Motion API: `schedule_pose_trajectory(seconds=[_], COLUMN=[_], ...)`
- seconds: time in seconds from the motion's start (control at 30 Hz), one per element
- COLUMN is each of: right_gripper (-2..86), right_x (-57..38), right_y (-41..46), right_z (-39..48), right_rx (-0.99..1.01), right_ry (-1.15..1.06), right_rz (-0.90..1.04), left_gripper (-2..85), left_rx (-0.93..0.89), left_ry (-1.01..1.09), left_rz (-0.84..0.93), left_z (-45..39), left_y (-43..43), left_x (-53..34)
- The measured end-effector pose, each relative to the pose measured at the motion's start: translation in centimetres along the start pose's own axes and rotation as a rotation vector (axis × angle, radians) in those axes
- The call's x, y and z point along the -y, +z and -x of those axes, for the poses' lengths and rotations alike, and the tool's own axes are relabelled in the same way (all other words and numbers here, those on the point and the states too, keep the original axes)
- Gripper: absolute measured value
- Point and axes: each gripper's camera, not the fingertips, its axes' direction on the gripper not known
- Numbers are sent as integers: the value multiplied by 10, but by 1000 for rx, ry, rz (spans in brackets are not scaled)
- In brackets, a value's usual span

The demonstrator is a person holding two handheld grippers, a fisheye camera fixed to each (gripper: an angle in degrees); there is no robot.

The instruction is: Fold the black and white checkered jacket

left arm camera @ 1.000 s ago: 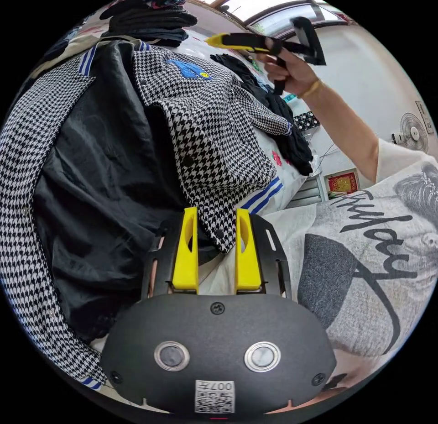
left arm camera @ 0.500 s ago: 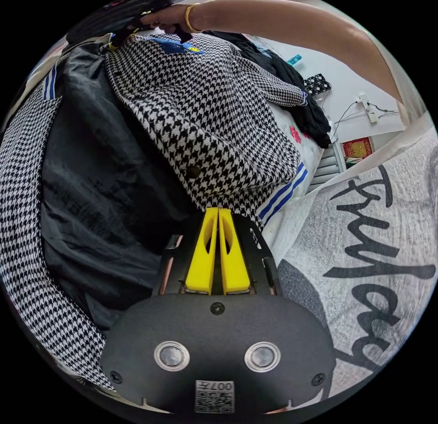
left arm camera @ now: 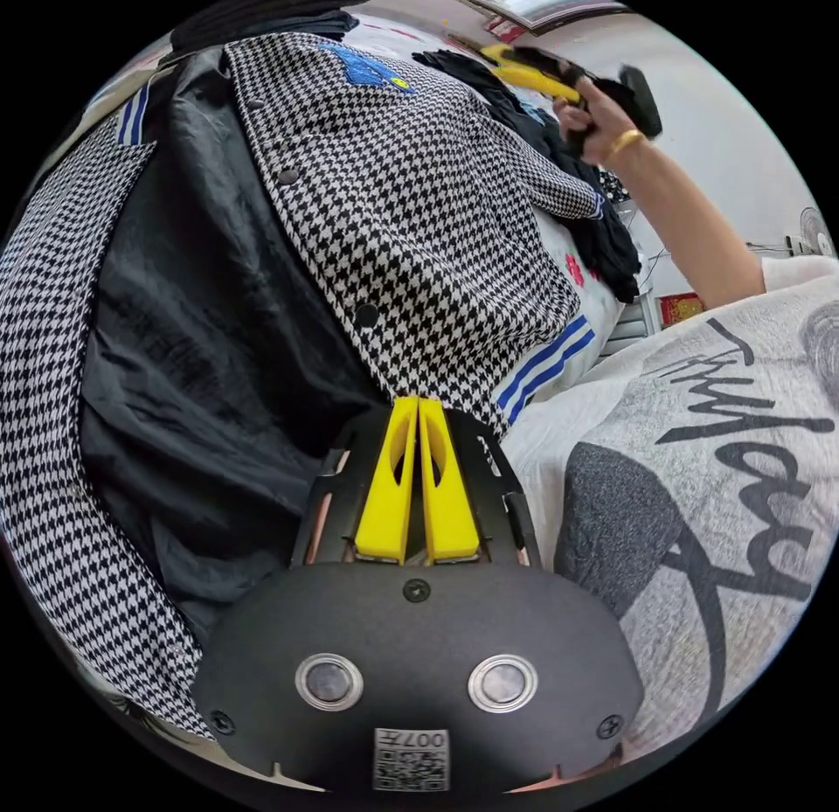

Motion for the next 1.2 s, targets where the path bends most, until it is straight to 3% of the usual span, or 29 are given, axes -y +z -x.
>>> schedule_pose_trajectory(seconds=[0.1, 0.2, 0.37, 0.53, 0.6, 0.73, 0.8, 0.9, 0.97, 1.03, 1.07, 1.13, 1.2], right_gripper=[105, 110, 119, 105, 69, 20, 10, 11, 15, 22, 27, 35, 45], right_x=[-59, -112, -136, -128, -121, -75, -34, -15, -21, -27, -34, -55, -94], right_y=[-75, -121, -127, -108, -105, -137, -196, -277, -295, -279, -255, -223, -211], right_z=[-108, -170, -200, -207, -210, -192, -157, -113, -109, -132, -159, -193, -198], right_rx=[-169, -83, 73, 66, 76, 326, 457, 437, 306, 148, 88, 110, 130], right_ry=[411, 648, 804, 840, 912, 710, 423, 53, -14, 92, 262, 432, 494], right_rz=[-94, -179, -168, -106, -109, -235, -368, -515, -554, -486, -388, -253, -305], left_gripper=[-8, 0, 88, 111, 91, 54, 50, 50, 51, 52, 53, 55, 57], left_rx=[14, 12, 16, 181, 322, 304, 289, 291, 280, 265, 259, 235, 248], left_ry=[-39, -74, 12, 204, 317, 281, 286, 318, 325, 294, 282, 286, 314], left_rz=[1, -64, -150, 108, 79, 131, 84, 22, 33, 62, 80, 117, 146], left_z=[0, -6, -49, -104, -125, -133, -141, -161, -166, -160, -156, -154, -156], left_y=[1, -11, -24, 79, 91, 93, 78, 57, 63, 80, 91, 104, 111], left_x=[-9, -19, -12, 35, 34, 37, 26, 2, -8, -6, -2, 7, 15])
